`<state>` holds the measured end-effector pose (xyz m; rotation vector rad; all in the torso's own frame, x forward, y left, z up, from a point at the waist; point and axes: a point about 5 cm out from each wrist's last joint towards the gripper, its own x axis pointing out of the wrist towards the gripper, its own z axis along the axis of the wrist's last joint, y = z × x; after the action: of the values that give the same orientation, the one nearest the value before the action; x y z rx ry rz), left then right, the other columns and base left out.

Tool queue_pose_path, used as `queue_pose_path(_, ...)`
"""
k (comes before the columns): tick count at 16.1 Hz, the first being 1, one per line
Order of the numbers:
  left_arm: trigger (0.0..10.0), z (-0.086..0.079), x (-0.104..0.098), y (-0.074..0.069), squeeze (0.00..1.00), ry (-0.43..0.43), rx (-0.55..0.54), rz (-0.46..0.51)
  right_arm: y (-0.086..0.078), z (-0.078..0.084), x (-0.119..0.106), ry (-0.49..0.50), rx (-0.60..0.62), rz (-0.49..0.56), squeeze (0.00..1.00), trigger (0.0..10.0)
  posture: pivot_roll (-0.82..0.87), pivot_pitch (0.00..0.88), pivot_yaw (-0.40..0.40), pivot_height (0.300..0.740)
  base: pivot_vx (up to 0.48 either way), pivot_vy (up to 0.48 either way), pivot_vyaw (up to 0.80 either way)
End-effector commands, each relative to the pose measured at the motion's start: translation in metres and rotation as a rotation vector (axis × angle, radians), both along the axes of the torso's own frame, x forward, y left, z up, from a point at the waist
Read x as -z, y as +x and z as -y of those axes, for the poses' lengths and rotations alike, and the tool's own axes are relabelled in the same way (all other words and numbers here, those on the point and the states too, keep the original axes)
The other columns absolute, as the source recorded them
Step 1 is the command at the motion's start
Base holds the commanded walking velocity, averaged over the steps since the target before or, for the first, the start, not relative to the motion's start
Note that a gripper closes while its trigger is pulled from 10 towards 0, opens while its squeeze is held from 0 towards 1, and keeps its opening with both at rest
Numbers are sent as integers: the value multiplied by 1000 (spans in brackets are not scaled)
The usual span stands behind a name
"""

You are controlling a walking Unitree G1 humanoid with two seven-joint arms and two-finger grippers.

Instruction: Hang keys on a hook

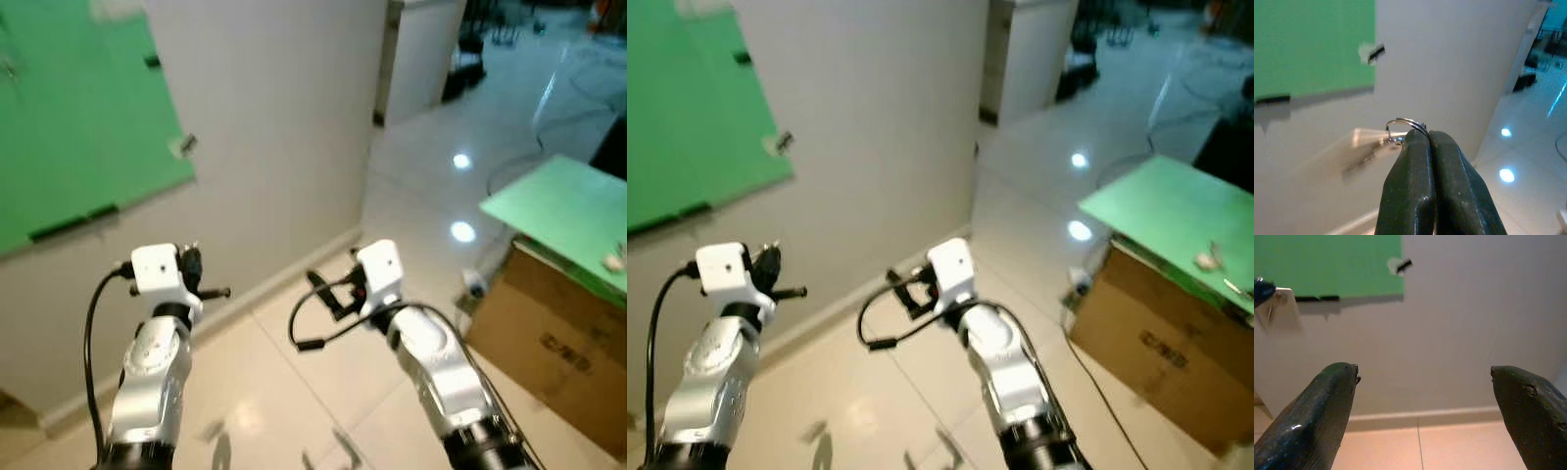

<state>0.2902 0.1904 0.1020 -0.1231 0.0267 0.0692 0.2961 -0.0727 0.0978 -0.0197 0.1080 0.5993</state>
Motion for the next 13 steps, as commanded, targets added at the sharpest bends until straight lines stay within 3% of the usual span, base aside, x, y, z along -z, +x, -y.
queue_pose_path(1,10000,5,-3,1,0,0,2,7,1,7,2,5,13,-4,0,10000,-103,0,46,740,289,382,500)
queue_pose_path(9,10000,7,-2,-1,0,5,-46,-7,2,5,3,18,-20,-21,0,10000,-99,0,38,740,288,386,462)
queue_pose_path(13,10000,4,0,-4,0,58,-70,-31,4,5,4,40,-17,-37,0,10000,-88,0,34,740,0,0,430)
